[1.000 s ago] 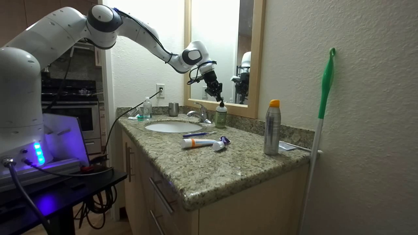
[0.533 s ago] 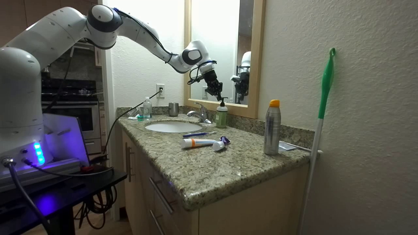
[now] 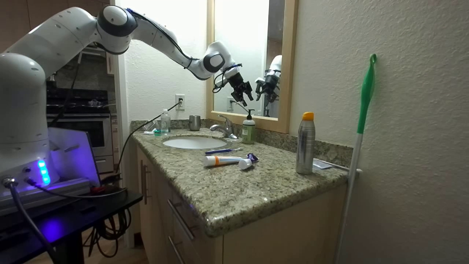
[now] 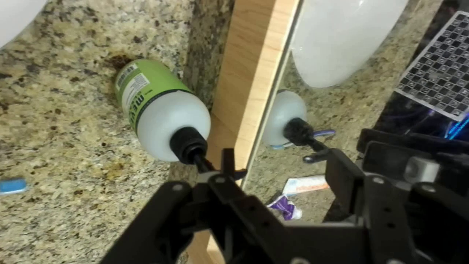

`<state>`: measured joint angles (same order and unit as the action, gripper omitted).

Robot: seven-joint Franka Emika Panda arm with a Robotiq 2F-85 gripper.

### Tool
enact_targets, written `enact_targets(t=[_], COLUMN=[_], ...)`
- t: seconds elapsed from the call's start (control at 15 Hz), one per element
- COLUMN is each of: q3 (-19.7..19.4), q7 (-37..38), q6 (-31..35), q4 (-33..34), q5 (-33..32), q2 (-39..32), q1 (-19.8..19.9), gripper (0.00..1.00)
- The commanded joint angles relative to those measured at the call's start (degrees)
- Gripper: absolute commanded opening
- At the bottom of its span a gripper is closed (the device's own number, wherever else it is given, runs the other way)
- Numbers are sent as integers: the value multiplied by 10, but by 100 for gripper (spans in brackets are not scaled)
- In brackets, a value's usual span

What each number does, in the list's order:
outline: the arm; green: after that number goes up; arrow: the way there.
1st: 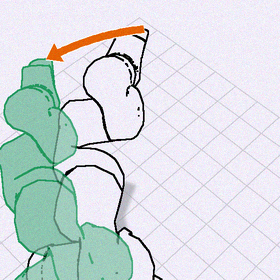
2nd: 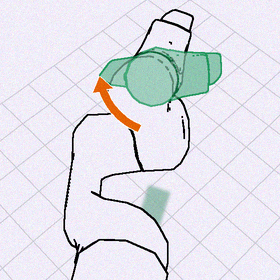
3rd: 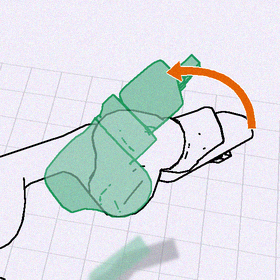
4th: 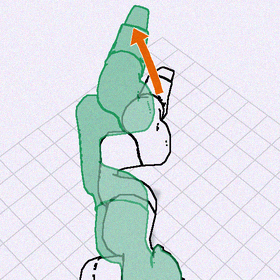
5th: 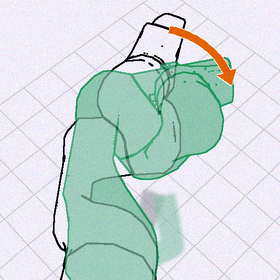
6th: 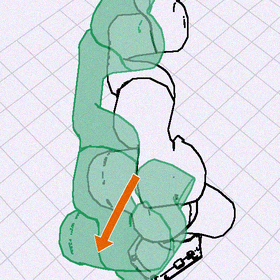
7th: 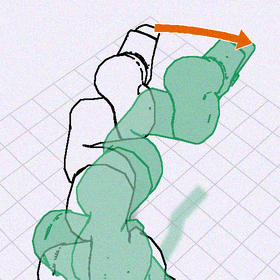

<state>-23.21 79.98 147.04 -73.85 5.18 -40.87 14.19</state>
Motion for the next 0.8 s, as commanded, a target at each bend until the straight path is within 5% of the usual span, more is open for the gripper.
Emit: enact_targets(t=[0.0,0.2,0.27,0.33,0.53,0.73], q3=[-31,-62,-42,-33,-34,-8], q7=[37,87,61,53,53,-61], q6=[59,81,123,40,76,14], q4=[24,43,-17,-4,-28,-25], q5=[-15,-16,-10,-7,-7,-22], q2=[-24,-41,-9,-7,-2,17], q1=[-1,-2,-13,-14,-17,-1], gripper=[97,100,99,93,100,100])
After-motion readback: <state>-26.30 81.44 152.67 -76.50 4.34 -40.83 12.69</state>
